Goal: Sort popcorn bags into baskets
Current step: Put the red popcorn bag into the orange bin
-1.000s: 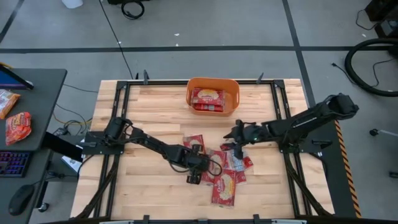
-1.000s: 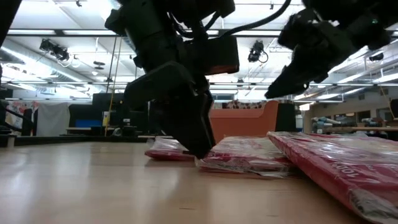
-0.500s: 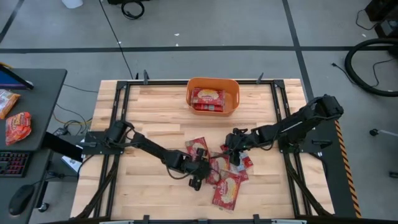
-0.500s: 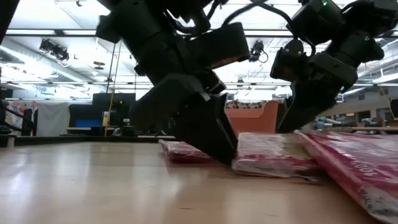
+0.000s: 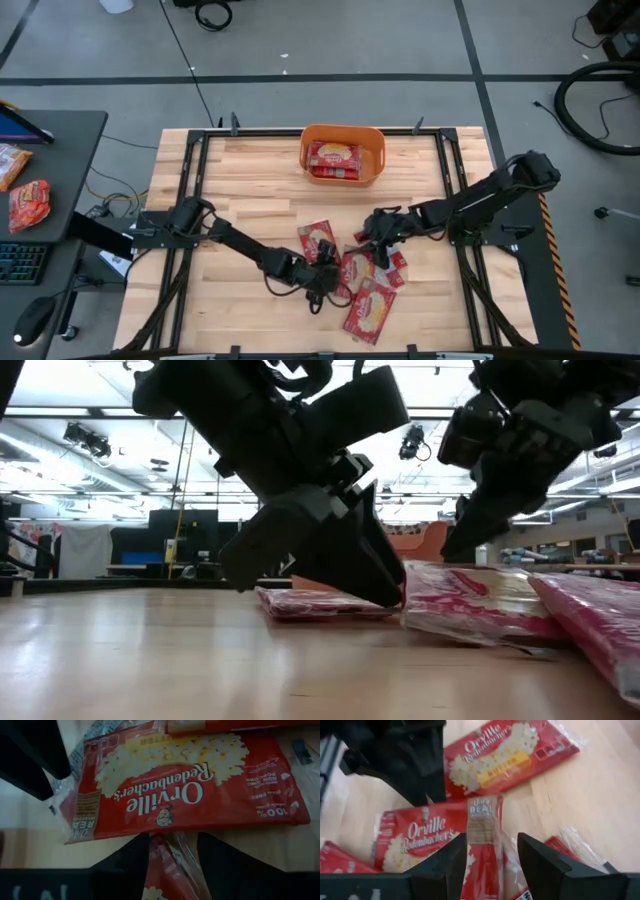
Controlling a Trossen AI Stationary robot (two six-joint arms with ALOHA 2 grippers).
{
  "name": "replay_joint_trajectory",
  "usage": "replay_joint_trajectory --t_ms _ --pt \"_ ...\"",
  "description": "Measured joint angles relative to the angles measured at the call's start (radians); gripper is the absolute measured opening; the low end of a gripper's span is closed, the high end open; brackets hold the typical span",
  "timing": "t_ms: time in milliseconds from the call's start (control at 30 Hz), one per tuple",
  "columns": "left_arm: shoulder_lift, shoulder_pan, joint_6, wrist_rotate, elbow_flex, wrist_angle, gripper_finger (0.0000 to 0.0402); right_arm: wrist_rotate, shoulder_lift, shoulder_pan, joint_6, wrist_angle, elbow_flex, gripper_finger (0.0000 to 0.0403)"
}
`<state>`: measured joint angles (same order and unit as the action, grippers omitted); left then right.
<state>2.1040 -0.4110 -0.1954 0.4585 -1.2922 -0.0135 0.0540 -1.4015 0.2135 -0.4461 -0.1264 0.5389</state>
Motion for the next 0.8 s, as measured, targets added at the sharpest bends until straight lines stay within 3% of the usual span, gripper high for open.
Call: replay_joint_trajectory --t_ms 233,300,500,700,800 --pt "-0.004 -0.015 -0.157 0.177 0.021 0.011 0.0171 -0.047 0.056 0.0 -0.063 0.082 0.0 0.018" --pt "-0.004 -0.013 -0.14 0.184 0.026 -0.01 0.0171 -0.052 0.063 0.008 -0.077 0.115 0.0 0.018" --pt "-0.004 0.074 0.063 -0.146 0.026 -0.01 0.0171 -0.029 0.063 0.035 -0.078 0.15 0.0 0.018" --pt "-0.007 0.158 0.167 -0.304 0.024 -0.035 0.0171 0.051 0.055 0.085 -0.033 0.15 0.0 0.018" --pt "-0.016 0.172 0.168 -0.321 0.024 -0.063 0.0171 0.121 0.036 0.12 0.029 0.146 0.0 0.018"
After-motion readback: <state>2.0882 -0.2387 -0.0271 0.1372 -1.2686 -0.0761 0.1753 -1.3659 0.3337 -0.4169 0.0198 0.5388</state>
